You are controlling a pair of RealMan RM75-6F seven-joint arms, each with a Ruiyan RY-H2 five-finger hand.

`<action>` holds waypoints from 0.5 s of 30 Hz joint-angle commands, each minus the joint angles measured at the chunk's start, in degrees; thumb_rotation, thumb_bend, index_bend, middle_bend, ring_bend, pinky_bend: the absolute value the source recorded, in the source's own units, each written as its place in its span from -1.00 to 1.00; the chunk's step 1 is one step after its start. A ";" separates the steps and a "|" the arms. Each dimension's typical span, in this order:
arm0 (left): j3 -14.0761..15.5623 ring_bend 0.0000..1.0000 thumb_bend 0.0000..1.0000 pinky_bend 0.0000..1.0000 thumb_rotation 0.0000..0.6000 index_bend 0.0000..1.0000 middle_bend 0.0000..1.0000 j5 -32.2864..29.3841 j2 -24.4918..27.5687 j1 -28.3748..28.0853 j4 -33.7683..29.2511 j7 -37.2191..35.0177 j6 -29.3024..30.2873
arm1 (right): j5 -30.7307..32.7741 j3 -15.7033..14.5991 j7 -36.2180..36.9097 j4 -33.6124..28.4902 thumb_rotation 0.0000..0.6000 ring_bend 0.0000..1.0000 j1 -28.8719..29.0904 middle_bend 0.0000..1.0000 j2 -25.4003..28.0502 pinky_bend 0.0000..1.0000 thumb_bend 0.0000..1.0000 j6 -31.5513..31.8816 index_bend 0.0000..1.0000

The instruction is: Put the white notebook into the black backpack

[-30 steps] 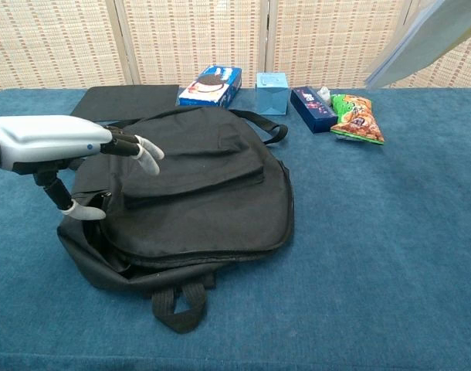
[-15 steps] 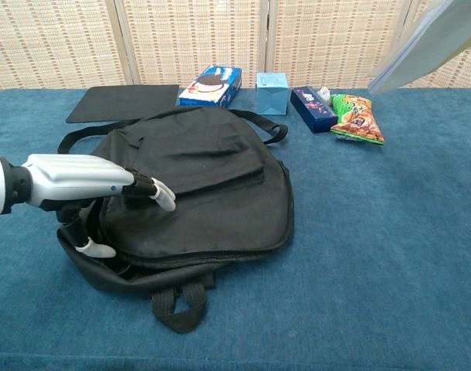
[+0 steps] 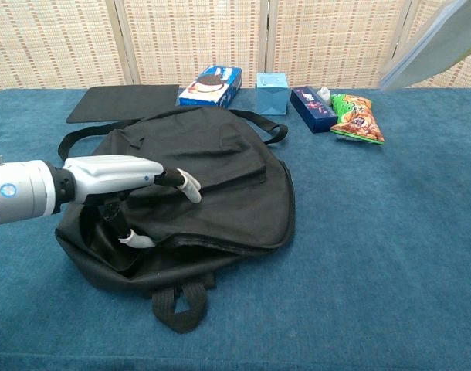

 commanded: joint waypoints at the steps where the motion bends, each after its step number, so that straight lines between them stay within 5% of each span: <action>1: -0.97 -0.65 -0.44 -0.82 1.00 -0.18 -0.73 1.67 -2.44 1.59 2.38 -4.76 4.31 | 0.08 0.05 0.21 0.17 1.00 -0.65 -0.17 -0.23 -0.10 -0.72 0.24 0.11 0.31; 7: -1.29 -0.47 -0.36 -0.73 1.00 0.26 -0.47 5.30 -4.73 3.32 6.19 -11.31 10.33 | 0.14 0.33 0.75 0.53 1.00 -0.65 -0.29 -0.23 -0.38 -0.72 0.23 0.35 0.31; 15: -2.35 -0.32 -0.15 -0.67 1.00 0.50 -0.23 6.38 -6.81 4.46 9.68 -16.13 14.85 | -0.60 0.71 1.26 -0.33 1.00 -0.65 -0.45 -0.23 -0.20 -0.72 0.24 1.48 0.31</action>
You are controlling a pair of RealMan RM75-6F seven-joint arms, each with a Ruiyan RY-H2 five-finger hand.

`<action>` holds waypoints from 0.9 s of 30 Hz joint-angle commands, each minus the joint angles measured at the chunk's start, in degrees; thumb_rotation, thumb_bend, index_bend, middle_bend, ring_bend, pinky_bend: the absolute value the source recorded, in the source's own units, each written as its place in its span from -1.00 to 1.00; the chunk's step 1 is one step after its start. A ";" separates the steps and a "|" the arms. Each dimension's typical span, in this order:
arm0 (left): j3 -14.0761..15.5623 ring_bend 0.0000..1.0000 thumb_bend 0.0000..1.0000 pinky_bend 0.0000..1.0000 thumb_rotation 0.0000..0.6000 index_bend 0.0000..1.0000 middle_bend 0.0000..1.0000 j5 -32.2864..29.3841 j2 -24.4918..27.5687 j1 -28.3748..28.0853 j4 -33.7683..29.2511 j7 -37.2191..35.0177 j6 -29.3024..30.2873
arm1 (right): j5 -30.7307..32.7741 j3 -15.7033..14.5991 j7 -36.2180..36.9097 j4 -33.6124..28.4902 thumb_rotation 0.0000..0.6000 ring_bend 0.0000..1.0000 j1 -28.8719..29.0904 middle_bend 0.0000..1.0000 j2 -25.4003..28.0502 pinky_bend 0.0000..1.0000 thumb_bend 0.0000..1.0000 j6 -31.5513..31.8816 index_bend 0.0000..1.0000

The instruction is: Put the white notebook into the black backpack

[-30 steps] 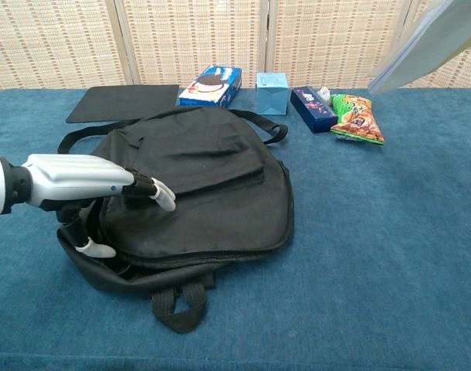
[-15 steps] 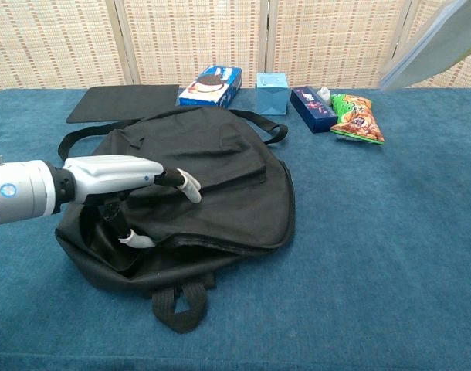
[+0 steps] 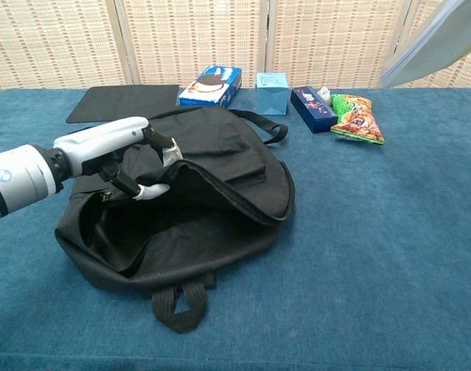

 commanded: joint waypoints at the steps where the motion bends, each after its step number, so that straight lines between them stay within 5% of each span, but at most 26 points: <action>1: -1.01 -0.32 -0.14 -0.67 1.00 0.53 -0.21 -0.44 -0.63 0.38 0.86 -1.35 0.97 | -0.58 0.10 0.14 -0.71 1.00 -0.65 -0.18 -0.23 0.25 -0.72 0.24 0.77 0.31; 18: -11.96 -0.31 -0.08 -0.65 1.00 0.55 -0.19 -15.62 0.39 -1.74 2.89 3.84 -0.72 | -13.02 -1.17 1.88 -13.31 1.00 -0.62 0.51 -0.23 2.31 -0.72 0.23 7.60 0.32; 27: -16.14 -0.31 -0.08 -0.65 1.00 0.54 -0.19 -24.76 0.55 -3.89 3.70 6.86 -3.79 | -16.71 -1.40 3.13 -18.31 1.00 -0.60 4.93 -0.21 -0.79 -0.72 0.24 3.03 0.32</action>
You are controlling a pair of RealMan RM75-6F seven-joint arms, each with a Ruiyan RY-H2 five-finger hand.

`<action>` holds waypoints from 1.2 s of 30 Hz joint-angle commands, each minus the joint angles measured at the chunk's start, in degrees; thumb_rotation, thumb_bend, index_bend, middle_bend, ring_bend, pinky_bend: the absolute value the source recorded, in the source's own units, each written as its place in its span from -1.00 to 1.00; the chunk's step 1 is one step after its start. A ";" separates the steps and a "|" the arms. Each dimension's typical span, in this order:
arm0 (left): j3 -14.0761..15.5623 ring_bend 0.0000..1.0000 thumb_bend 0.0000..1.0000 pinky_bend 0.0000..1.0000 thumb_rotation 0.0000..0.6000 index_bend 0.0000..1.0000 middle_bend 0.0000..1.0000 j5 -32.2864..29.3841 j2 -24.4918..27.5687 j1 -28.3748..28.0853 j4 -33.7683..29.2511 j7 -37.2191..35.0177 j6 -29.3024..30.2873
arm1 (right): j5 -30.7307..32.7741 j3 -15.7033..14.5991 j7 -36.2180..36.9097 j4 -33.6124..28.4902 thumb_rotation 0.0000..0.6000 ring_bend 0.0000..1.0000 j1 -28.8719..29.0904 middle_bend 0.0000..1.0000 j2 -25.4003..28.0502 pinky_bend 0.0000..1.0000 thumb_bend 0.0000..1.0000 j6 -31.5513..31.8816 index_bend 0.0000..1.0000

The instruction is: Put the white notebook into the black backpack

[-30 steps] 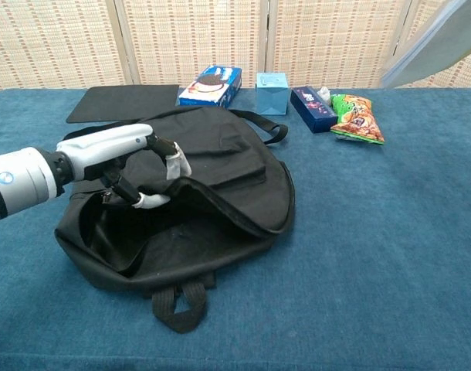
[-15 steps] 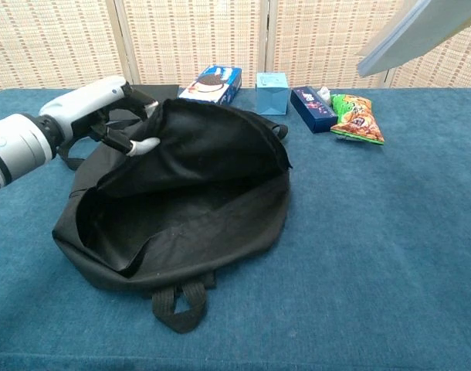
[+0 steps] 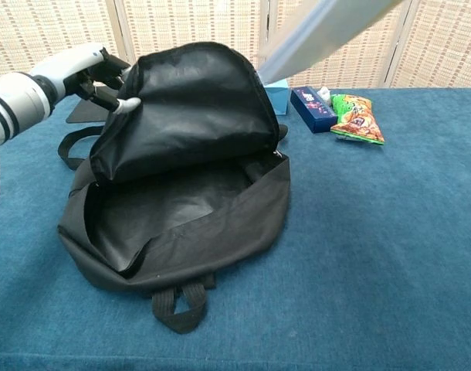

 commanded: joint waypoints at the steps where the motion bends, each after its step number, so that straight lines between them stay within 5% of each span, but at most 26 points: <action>1: -1.65 -0.31 -0.08 -0.65 1.00 0.53 -0.19 -3.39 0.42 -1.13 -0.03 1.49 -1.71 | -0.69 0.03 0.62 -1.24 1.00 -0.60 2.49 -0.21 -2.05 -0.72 0.24 -3.16 0.32; 16: -3.43 -0.31 -0.08 -0.65 1.00 0.51 -0.19 -11.51 1.09 -4.15 -0.01 5.92 -3.75 | 1.87 0.93 -0.82 5.05 1.00 -0.56 13.33 -0.20 -15.78 -0.72 0.23 -16.75 0.32; 36: -3.30 -0.31 -0.08 -0.65 1.00 0.51 -0.19 -16.08 3.91 -4.92 -1.65 6.61 -5.07 | 3.04 -3.92 -6.91 20.71 1.00 -0.44 18.01 -0.08 -29.61 -0.72 0.24 -24.00 0.34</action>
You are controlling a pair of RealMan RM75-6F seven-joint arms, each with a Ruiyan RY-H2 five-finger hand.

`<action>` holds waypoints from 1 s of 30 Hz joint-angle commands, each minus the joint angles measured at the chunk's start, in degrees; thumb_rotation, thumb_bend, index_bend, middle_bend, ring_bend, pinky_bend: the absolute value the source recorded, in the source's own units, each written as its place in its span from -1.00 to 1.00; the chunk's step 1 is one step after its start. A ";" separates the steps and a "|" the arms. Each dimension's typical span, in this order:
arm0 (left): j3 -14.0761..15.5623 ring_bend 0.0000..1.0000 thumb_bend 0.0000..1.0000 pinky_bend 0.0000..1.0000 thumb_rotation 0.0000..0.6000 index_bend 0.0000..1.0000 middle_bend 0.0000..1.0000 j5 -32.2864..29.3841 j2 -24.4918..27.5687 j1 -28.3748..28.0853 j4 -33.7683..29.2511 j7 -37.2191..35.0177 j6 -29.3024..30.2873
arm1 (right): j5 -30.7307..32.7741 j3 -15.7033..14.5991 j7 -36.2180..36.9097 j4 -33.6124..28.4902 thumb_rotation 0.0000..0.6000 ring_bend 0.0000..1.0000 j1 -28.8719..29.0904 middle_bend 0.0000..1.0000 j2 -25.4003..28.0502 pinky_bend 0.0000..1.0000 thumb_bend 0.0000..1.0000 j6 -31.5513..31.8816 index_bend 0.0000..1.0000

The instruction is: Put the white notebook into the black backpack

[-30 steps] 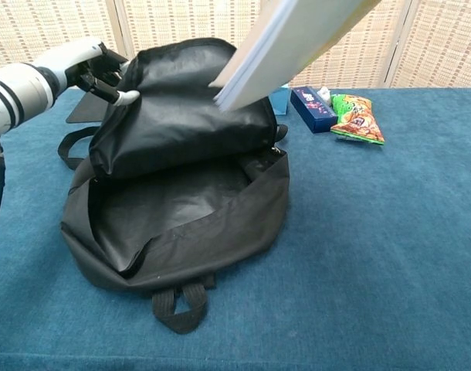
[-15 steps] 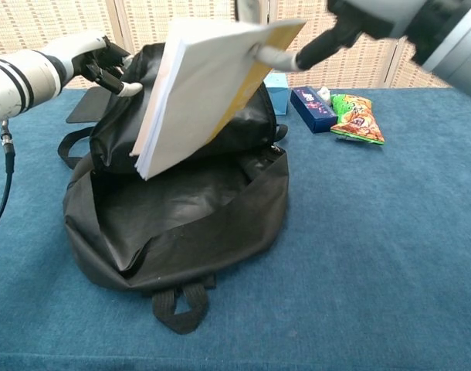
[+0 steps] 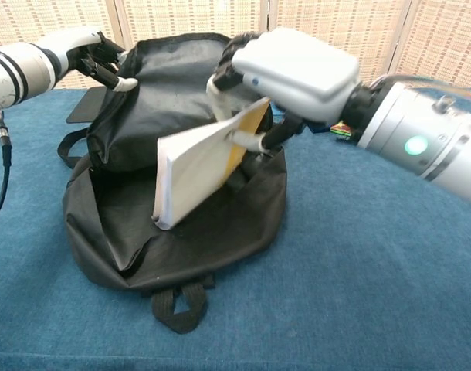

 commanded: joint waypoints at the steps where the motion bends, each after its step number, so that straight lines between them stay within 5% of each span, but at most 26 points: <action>1: 0.11 -0.31 -0.08 -0.65 1.00 0.51 -0.19 -0.51 0.66 0.15 -0.75 0.01 -0.12 | 0.88 -0.36 -1.02 2.24 1.00 -0.44 1.09 -0.08 -2.27 -0.72 0.24 -1.69 0.34; 30: 1.47 -0.31 -0.10 -0.65 1.00 0.49 -0.19 -2.26 5.52 0.50 -7.24 -0.75 -0.37 | 4.08 -0.16 -0.97 16.90 1.00 -0.43 7.01 -0.05 -11.04 -0.72 0.24 -6.36 0.34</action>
